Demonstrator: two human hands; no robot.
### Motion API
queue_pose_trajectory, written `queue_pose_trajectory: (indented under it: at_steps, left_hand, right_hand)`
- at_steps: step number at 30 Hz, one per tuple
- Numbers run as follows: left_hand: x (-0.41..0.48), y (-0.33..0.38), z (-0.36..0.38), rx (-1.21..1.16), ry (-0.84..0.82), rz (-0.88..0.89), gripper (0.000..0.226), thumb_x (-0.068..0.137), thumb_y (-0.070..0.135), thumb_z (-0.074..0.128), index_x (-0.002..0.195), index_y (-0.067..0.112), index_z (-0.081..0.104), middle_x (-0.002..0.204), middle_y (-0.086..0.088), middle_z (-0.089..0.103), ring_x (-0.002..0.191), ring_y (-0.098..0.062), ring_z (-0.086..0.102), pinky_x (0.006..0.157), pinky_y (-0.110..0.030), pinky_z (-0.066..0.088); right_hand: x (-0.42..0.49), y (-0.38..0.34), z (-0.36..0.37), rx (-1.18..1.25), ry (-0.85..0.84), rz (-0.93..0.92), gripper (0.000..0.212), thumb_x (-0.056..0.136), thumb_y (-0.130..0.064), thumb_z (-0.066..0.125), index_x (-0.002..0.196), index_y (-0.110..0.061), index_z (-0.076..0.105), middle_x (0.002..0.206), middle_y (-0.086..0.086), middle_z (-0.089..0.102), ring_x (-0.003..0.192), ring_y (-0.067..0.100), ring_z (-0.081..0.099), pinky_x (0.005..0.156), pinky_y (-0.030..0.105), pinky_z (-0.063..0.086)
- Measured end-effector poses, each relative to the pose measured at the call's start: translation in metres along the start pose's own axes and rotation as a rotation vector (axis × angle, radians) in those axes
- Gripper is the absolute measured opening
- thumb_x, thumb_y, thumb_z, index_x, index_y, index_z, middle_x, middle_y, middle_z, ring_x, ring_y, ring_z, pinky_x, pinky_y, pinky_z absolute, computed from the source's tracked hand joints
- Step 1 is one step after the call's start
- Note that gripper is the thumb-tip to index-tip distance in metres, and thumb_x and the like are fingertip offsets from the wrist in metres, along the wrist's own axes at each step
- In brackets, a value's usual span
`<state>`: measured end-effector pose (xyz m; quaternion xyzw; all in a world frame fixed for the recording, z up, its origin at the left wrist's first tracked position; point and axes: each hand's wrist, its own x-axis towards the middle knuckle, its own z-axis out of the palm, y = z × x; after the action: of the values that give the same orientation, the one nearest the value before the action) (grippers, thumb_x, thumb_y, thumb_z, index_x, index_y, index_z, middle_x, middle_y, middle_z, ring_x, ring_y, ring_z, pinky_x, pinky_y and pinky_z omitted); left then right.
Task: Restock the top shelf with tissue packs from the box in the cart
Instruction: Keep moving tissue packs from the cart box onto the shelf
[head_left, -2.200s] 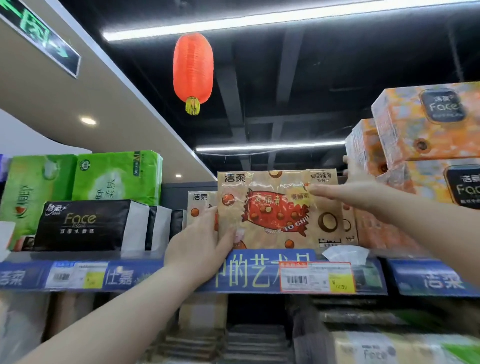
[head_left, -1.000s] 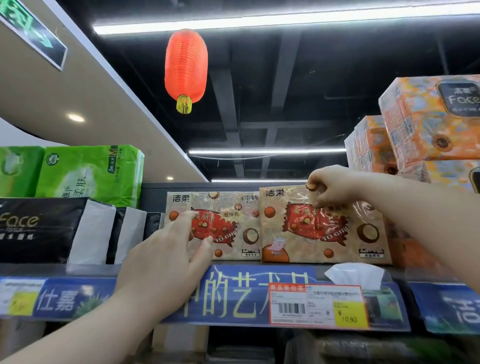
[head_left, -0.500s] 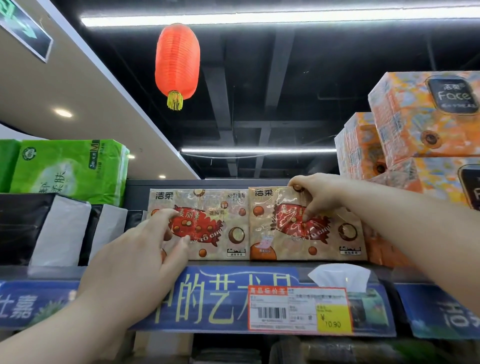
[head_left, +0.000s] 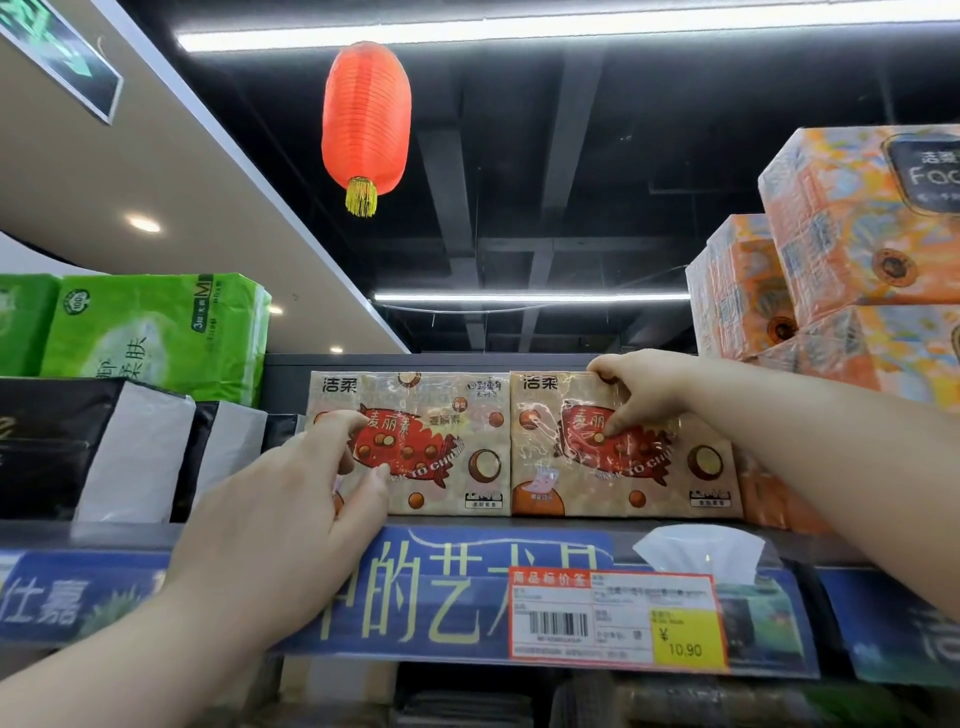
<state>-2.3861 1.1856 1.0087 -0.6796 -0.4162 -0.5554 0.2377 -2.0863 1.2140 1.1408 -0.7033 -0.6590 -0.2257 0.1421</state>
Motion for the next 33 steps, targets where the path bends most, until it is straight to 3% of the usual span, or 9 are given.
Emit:
queue_pose_trajectory:
  at_steps: [6,10,14,17,20,25,30,33]
  left_hand:
    - [0.0,0.004,-0.001,0.024,-0.019,-0.002,0.048,0.087,0.054,0.023,0.129,0.037,0.039,0.102,0.013,0.056,0.083,-0.01,0.045,0.065,-0.031,0.034]
    - [0.001,0.003,0.0,0.067,-0.045,-0.006,0.052,0.085,0.055,0.015,0.13,0.039,0.036,0.106,0.012,0.057,0.092,-0.011,0.051,0.066,-0.03,0.035]
    - [0.002,0.005,0.0,0.06,-0.059,-0.006,0.042,0.09,0.051,0.025,0.127,0.036,0.038,0.11,0.013,0.057,0.103,-0.014,0.055,0.068,-0.03,0.037]
    - [0.003,0.005,0.0,0.067,-0.075,0.004,0.042,0.089,0.052,0.024,0.118,0.031,0.045,0.109,0.01,0.059,0.104,-0.017,0.056,0.071,-0.032,0.039]
    - [0.004,0.004,0.0,0.078,-0.103,0.011,0.033,0.094,0.047,0.033,0.112,0.027,0.051,0.113,0.008,0.059,0.105,-0.018,0.055,0.069,-0.031,0.037]
    - [0.008,0.004,-0.004,0.076,-0.207,0.023,0.036,0.095,0.046,0.029,0.101,0.024,0.056,0.106,0.005,0.056,0.093,-0.017,0.052,0.064,-0.031,0.033]
    - [0.012,0.001,-0.012,-0.068,-0.313,0.039,0.043,0.095,0.052,0.03,0.105,0.02,0.056,0.114,0.0,0.053,0.102,-0.023,0.053,0.074,-0.034,0.04]
    - [0.011,-0.002,-0.018,-0.095,-0.269,0.109,0.043,0.093,0.05,0.036,0.106,0.015,0.058,0.115,-0.003,0.055,0.105,-0.026,0.054,0.079,-0.038,0.045]
  right_hand:
    - [0.002,0.001,0.002,0.013,0.0,0.011,0.08,0.076,-0.035,0.076,0.143,-0.027,0.032,0.137,0.002,0.048,0.122,0.025,0.05,0.096,0.038,0.049]
    - [-0.003,-0.005,-0.004,-0.027,-0.009,0.01,0.084,0.077,-0.037,0.075,0.145,-0.024,0.029,0.143,0.004,0.043,0.128,0.025,0.044,0.102,0.039,0.043]
    - [-0.016,-0.015,-0.018,0.001,0.048,-0.013,0.081,0.083,-0.036,0.069,0.148,-0.024,0.025,0.152,0.005,0.032,0.137,0.026,0.035,0.107,0.038,0.037]
    - [-0.03,-0.027,-0.029,0.014,0.089,-0.048,0.07,0.087,-0.035,0.065,0.146,-0.022,0.031,0.15,0.004,0.035,0.136,0.024,0.036,0.106,0.036,0.036]
    - [-0.048,-0.044,-0.036,0.014,0.106,-0.071,0.058,0.091,-0.037,0.059,0.142,-0.021,0.038,0.145,0.003,0.042,0.133,0.022,0.04,0.104,0.032,0.037]
    - [-0.086,-0.07,-0.042,-0.02,0.082,-0.081,0.048,0.093,-0.038,0.055,0.137,-0.02,0.047,0.137,0.003,0.05,0.124,0.019,0.048,0.091,0.024,0.038]
    - [-0.134,-0.088,-0.051,-0.059,0.029,-0.009,0.05,0.092,-0.043,0.055,0.136,-0.022,0.047,0.136,0.002,0.051,0.12,0.019,0.05,0.092,0.027,0.043]
    - [-0.165,-0.091,-0.056,-0.1,-0.008,0.061,0.05,0.091,-0.045,0.055,0.137,-0.024,0.047,0.133,0.0,0.052,0.117,0.019,0.051,0.086,0.025,0.041]
